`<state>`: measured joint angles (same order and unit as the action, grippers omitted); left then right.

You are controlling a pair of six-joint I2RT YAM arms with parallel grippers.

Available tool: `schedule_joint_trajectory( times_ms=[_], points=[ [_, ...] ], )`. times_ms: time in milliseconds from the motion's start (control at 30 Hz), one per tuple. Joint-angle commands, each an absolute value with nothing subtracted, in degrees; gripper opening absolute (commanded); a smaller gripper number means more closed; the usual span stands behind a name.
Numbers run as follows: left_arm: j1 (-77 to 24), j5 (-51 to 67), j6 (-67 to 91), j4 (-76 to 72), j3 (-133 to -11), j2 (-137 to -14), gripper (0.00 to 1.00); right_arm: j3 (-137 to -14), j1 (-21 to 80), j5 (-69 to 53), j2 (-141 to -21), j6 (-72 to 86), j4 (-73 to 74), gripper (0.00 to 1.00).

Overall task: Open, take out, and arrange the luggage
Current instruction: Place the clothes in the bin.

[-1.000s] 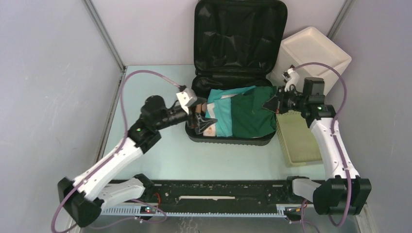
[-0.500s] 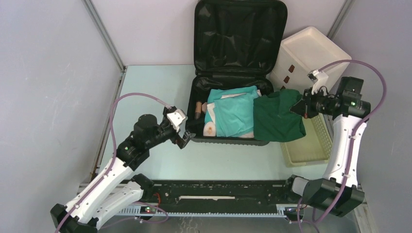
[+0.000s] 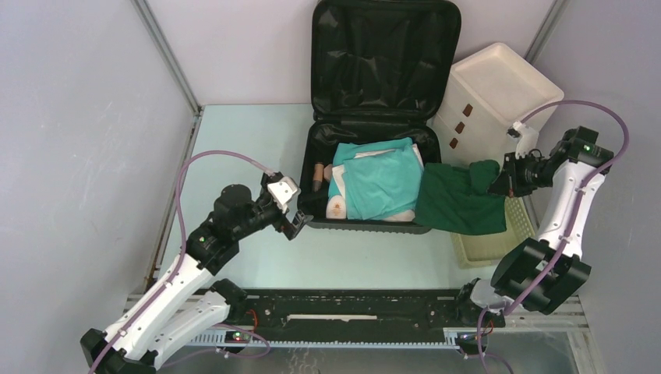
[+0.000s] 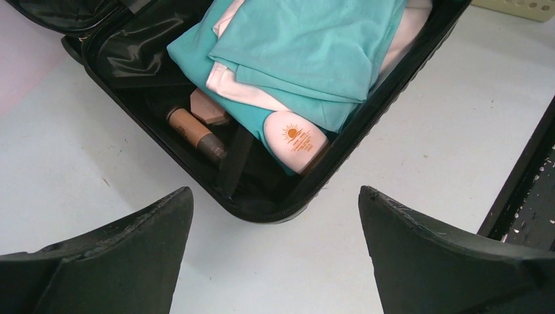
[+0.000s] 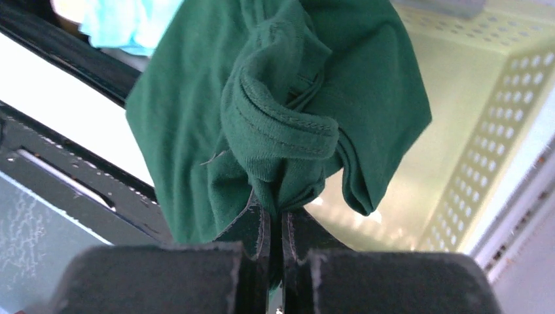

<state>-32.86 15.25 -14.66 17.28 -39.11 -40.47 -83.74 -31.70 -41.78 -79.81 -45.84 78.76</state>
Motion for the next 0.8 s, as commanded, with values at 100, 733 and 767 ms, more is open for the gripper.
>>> schedule_joint_trajectory(
  times_ms=[100,733,767],
  points=[
    [-32.6,16.6,-16.1,15.4,-38.6,-40.3,1.00,-81.9,-35.2,-33.8,-81.8,-53.4,78.2,0.00],
    [-32.6,17.5,-16.3,15.4,-38.4,-40.0,1.00,-86.0,-35.2,-22.8,-87.3,-58.5,74.1,0.00],
    [-32.6,17.6,-16.4,15.4,-38.4,-40.0,1.00,-85.7,-34.9,-22.4,-87.3,-58.8,73.7,0.01]
  ],
)
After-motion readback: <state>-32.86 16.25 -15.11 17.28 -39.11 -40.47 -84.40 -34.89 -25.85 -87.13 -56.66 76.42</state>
